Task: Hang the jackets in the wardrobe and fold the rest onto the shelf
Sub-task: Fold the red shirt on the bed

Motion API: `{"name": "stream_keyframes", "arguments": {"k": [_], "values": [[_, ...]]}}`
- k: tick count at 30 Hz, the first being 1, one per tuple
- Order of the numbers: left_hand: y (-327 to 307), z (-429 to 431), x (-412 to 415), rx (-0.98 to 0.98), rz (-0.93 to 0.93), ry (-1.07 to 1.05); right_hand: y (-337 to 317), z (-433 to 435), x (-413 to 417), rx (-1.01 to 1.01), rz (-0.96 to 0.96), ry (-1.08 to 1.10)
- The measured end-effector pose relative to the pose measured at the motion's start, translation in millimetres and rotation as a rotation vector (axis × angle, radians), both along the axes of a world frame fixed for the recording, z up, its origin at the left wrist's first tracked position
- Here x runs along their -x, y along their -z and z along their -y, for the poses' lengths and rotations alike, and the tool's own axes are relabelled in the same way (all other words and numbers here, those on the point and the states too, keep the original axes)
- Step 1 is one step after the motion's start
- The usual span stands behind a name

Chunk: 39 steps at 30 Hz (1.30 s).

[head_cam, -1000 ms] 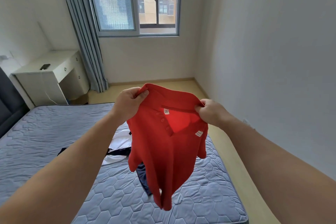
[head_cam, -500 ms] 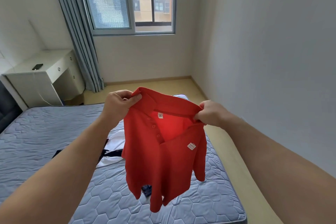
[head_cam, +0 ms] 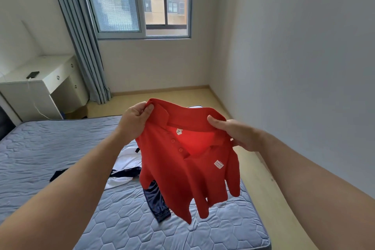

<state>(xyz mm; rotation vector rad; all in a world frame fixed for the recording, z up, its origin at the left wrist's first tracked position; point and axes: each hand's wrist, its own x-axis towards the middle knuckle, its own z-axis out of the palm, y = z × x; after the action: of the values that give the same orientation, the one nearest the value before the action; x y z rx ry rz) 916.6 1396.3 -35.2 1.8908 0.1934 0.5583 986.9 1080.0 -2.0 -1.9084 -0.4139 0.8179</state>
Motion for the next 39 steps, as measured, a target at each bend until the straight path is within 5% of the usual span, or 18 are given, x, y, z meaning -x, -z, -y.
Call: {"name": "stream_keyframes", "arguments": {"k": [11, 16, 21, 26, 30, 35, 39], "values": [[-3.7, -9.3, -1.4, -0.075, 0.002, -0.044, -13.7, 10.1, 5.0, -0.320, -0.233, -0.234], [-4.3, -15.5, 3.9, -0.017, 0.005, -0.035, -17.5, -0.3, 3.2, -0.172, -0.239, -0.205], [-5.7, -13.1, 8.0, 0.045, -0.003, 0.014, -11.3, -16.5, 3.1, 0.103, 0.248, -0.147], [-14.4, -6.4, 18.5, 0.105, -0.160, 0.239, -7.1, -31.1, -1.9, 0.153, 0.581, 0.111], [-17.9, -10.1, 20.9, -0.090, -0.419, 0.356, -11.4, -25.5, -6.6, 0.154, 0.494, 0.065], [-2.0, -17.7, 18.4, -0.396, -0.390, 0.203, -7.3, -15.0, -13.9, 0.226, 0.251, -0.066], [9.3, -25.3, 8.8, -0.536, -0.352, 0.106, 6.0, -9.9, -20.2, 0.309, 0.466, -0.016]]}}
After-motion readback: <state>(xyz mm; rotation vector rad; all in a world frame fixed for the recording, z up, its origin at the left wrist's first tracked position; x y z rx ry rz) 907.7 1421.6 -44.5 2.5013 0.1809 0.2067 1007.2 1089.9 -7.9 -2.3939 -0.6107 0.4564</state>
